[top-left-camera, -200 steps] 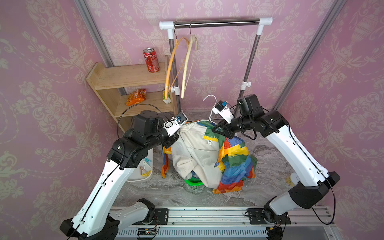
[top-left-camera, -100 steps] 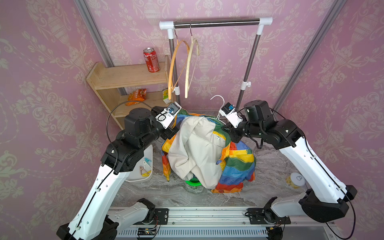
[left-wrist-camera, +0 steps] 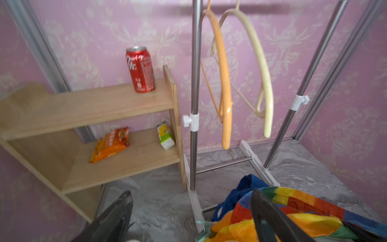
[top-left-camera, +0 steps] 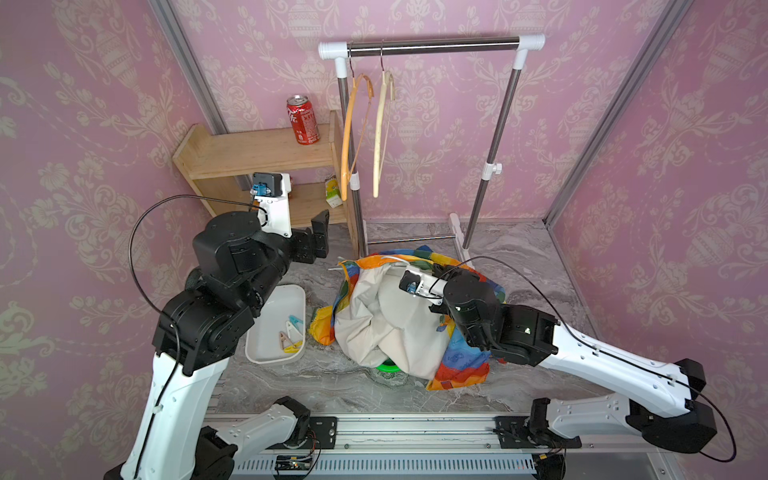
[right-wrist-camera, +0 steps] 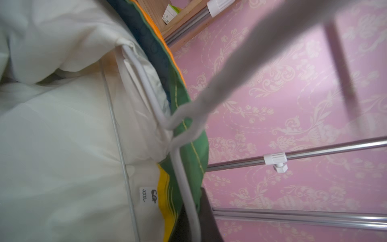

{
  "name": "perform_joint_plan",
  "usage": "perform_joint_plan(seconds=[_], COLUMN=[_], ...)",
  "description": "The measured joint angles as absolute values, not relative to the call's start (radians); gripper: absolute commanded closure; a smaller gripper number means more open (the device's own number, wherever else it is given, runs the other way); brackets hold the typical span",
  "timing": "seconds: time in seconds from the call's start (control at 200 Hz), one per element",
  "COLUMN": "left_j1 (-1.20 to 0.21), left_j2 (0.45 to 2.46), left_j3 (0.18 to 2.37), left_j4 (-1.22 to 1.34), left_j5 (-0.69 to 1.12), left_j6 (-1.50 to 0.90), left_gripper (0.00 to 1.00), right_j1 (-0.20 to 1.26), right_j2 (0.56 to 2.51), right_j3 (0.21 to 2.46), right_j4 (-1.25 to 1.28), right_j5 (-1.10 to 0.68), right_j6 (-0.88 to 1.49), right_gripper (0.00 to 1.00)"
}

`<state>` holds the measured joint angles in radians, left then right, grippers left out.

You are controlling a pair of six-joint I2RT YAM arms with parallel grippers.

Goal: Remove the clothespins securing jackets to the hanger
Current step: Remove the clothespin from the hanger.

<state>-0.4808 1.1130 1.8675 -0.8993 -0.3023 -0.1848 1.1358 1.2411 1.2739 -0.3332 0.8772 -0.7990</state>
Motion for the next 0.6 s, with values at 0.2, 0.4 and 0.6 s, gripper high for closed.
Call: perform_joint_plan(seconds=[0.2,0.4,0.6], left_j1=[-0.436,-0.273,-0.224], left_j2=[1.06,0.843,0.756], left_j3=[1.712,1.184,0.988], left_j4=[-1.074,-0.985,-0.754], left_j5=[-0.255,0.071,0.204], left_j6=[-0.618,-1.072,-1.411], left_gripper=[0.16,0.19,0.15], right_j1=[1.161,1.149,1.119], right_j2=[1.241,1.239,1.233], right_j3=[1.18,1.18,1.183], right_j4=[-0.085,-0.01,-0.037], right_j5=[0.951,0.939,0.91], right_j6=[-0.99,-1.048,-1.045], right_gripper=[1.0,1.0,1.0])
